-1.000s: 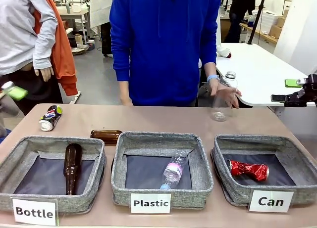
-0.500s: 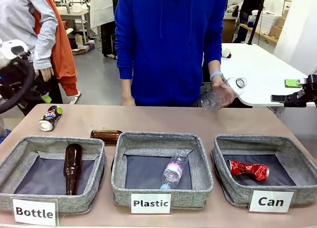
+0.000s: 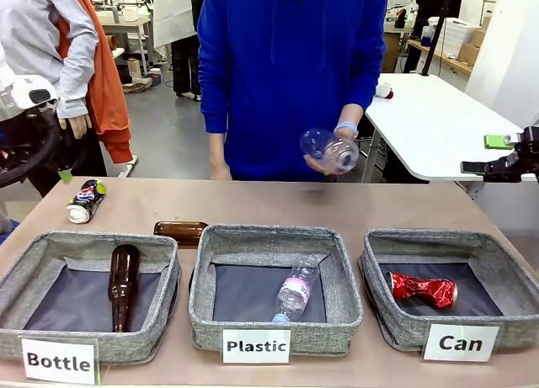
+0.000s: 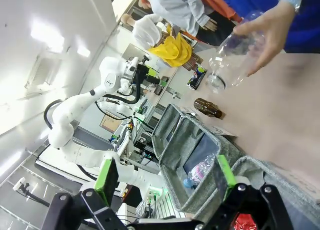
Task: Sort the can waste into the basket.
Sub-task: Pick up the can waste from the table and place it in the right Fabric basket.
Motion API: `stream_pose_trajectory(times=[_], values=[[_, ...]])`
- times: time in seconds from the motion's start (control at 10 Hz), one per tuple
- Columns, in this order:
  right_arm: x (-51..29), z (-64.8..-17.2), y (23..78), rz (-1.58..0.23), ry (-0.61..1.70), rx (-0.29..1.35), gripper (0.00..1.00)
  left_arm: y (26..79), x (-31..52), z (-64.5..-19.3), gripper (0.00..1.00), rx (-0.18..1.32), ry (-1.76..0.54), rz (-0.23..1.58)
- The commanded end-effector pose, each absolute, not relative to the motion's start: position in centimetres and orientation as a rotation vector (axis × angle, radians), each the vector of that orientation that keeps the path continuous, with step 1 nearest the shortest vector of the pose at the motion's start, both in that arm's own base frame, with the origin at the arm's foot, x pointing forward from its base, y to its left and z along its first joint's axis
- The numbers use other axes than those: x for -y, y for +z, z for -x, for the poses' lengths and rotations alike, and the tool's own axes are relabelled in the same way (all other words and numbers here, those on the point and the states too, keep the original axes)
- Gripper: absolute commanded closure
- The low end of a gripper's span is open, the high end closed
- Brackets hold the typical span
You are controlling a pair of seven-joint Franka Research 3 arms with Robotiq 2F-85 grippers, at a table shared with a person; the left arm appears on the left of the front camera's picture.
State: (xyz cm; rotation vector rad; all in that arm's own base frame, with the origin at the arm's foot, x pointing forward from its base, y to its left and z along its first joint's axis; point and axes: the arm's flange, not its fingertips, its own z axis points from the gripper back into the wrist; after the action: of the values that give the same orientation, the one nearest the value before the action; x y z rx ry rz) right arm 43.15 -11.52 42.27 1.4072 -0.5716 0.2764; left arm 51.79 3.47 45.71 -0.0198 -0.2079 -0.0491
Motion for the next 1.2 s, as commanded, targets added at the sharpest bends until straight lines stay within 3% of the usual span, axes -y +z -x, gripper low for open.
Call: stream_pose_trajectory(times=[0.0, 0.1, 0.4, 1.1], values=[[11.7, -43.0, 42.4, -1.404, 0.290, 0.566, 0.00, 45.9, -3.5, -51.8, 0.00, 0.211, -0.053, 0.010], [11.7, -43.0, 42.4, -1.404, 0.290, 0.566, 0.00, 46.0, -2.7, -51.9, 0.00, 0.203, -0.170, 0.054], [11.7, -43.0, 42.4, -1.404, 0.290, 0.566, 0.00, 42.0, -2.2, -58.0, 0.00, 0.129, -0.194, 0.116], [11.7, -43.0, 42.4, -1.404, 0.290, 0.566, 0.00, 33.7, -3.4, -64.5, 0.00, 0.120, -0.108, 0.040]])
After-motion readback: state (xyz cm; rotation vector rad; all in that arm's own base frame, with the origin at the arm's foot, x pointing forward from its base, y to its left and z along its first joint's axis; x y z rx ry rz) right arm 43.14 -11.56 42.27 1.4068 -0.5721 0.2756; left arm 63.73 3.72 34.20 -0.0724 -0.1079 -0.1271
